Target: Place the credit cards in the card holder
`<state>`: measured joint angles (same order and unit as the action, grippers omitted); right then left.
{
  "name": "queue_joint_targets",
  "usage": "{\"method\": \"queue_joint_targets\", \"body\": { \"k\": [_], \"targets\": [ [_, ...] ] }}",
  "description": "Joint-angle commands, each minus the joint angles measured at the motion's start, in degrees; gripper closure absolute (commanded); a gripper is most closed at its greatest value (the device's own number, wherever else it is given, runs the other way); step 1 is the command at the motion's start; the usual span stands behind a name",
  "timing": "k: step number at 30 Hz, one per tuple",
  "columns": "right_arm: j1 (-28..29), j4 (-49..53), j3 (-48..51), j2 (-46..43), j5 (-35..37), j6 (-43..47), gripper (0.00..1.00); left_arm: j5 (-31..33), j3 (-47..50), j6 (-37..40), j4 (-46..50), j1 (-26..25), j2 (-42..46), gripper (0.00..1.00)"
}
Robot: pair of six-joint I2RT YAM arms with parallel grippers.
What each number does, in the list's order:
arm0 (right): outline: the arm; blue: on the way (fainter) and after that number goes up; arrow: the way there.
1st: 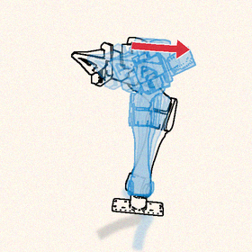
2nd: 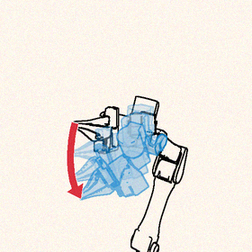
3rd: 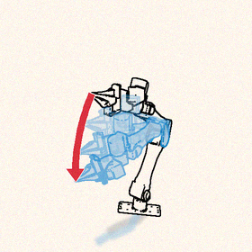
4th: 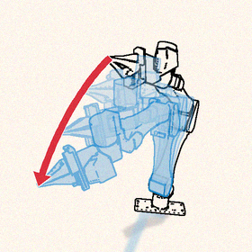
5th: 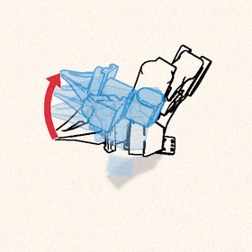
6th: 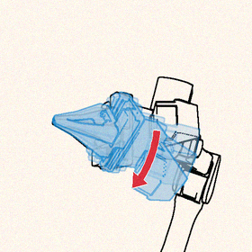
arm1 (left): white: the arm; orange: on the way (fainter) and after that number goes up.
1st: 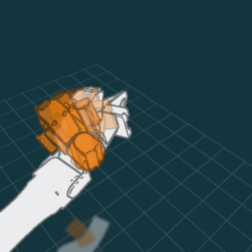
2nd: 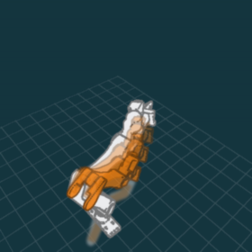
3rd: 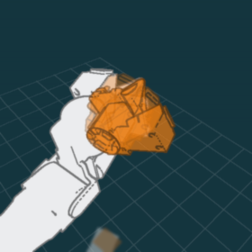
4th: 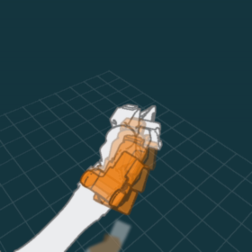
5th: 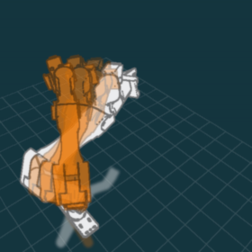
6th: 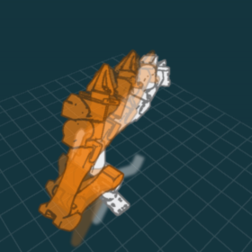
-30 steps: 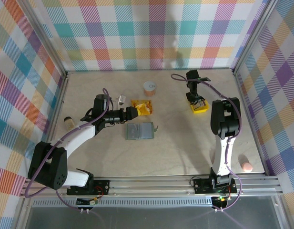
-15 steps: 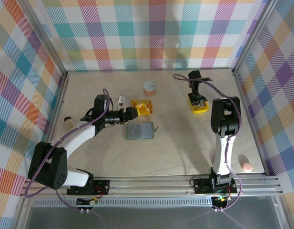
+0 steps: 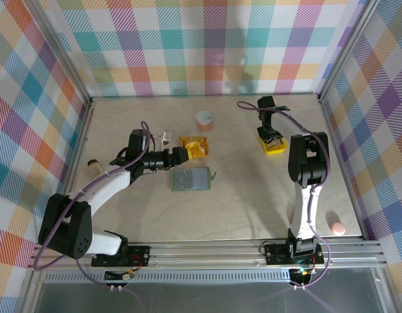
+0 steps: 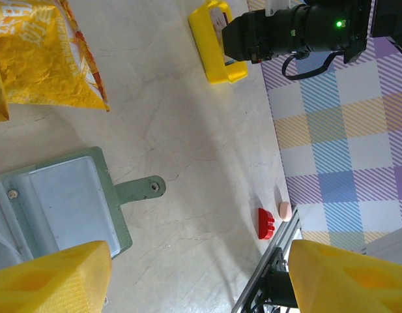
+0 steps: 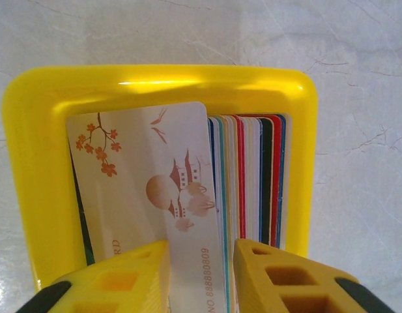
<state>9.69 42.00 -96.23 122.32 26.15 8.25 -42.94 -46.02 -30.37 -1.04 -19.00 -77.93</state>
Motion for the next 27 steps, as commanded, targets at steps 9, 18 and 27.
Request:
{"method": "queue_joint_targets", "body": {
  "k": [9, 18, 27],
  "targets": [
    [-1.04, 0.18, -2.69, 1.34, -0.36, 0.04, 0.81, 0.05, -1.85, 1.41, 0.99, -0.18, -0.64, 0.28],
    [-1.07, -0.15, -2.61, 0.38, -2.31, -0.5, 0.91, 0.09, -1.83, 1.31, 0.81, -0.24, -0.99, 0.29],
    [-1.1, -1.26, -0.29, -2.92, -5.89, -2.19, 0.98, 0.14, -1.62, 1.28, 1.04, -0.24, -0.39, 0.29]
  ]
}}
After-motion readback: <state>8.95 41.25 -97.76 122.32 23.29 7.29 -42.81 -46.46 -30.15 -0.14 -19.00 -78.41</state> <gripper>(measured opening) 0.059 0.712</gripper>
